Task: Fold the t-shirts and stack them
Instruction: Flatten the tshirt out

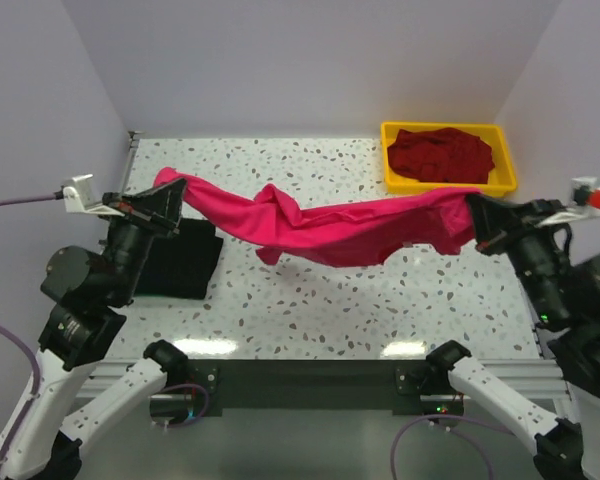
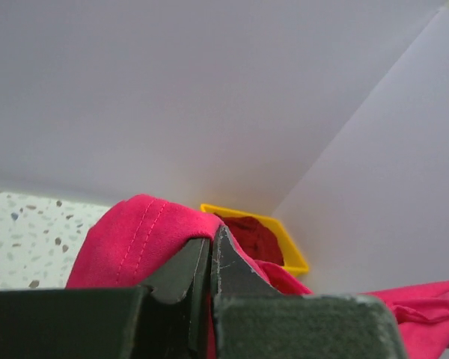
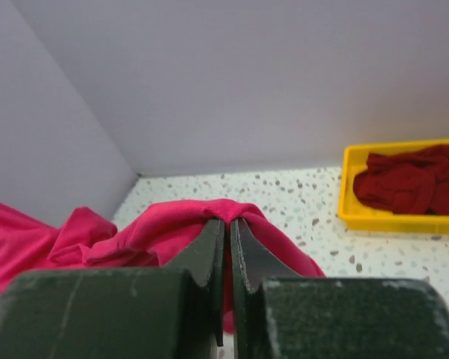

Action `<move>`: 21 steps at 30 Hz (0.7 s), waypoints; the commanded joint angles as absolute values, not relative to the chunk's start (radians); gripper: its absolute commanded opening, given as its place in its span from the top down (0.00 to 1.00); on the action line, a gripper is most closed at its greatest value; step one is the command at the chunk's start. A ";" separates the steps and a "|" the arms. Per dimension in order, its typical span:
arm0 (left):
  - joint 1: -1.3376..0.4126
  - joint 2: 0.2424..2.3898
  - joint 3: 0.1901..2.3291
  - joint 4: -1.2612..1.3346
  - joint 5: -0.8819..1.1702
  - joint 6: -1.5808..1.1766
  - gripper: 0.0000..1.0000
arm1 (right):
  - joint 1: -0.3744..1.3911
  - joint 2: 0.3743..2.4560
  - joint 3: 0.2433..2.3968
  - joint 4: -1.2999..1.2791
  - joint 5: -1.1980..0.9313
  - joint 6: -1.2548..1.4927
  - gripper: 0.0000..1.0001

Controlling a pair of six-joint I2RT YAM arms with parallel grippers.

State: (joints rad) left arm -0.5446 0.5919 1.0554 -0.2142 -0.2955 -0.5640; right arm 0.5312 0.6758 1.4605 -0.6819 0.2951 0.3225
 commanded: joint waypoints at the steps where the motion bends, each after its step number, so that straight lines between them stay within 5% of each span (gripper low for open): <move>1: -0.546 0.587 1.161 -0.207 -0.236 -0.526 1.00 | 0.531 0.618 1.572 -0.650 0.282 0.282 1.00; 8: -0.546 0.659 1.194 -0.212 -0.265 -0.575 1.00 | 0.532 0.741 1.724 -0.730 0.504 0.224 1.00; 14: -0.542 0.933 1.077 -0.300 -0.396 -0.699 0.96 | 0.529 0.978 1.525 -0.654 0.817 0.210 1.00; 15: -0.537 1.033 1.072 -0.343 -0.405 -0.703 0.61 | 0.497 1.015 1.455 -0.628 0.819 0.201 1.00; 17: -0.503 1.136 1.080 -0.402 -0.402 -0.721 0.13 | 0.293 1.157 1.437 -0.632 0.580 0.248 1.00; 18: -0.491 1.219 1.086 -0.444 -0.387 -0.727 0.00 | 0.214 1.208 1.418 -0.626 0.454 0.261 0.90; 20: -0.469 1.265 1.085 -0.459 -0.383 -0.727 0.00 | 0.135 1.332 1.407 -0.632 0.379 0.275 0.57; 21: -0.466 1.272 1.077 -0.448 -0.387 -0.721 0.00 | 0.137 1.357 1.408 -0.644 0.415 0.272 0.10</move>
State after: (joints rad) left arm -0.4931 1.2907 1.0809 -0.3607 -0.3447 -0.6964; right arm 0.2157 1.2991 1.4284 -0.5964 0.4923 0.2535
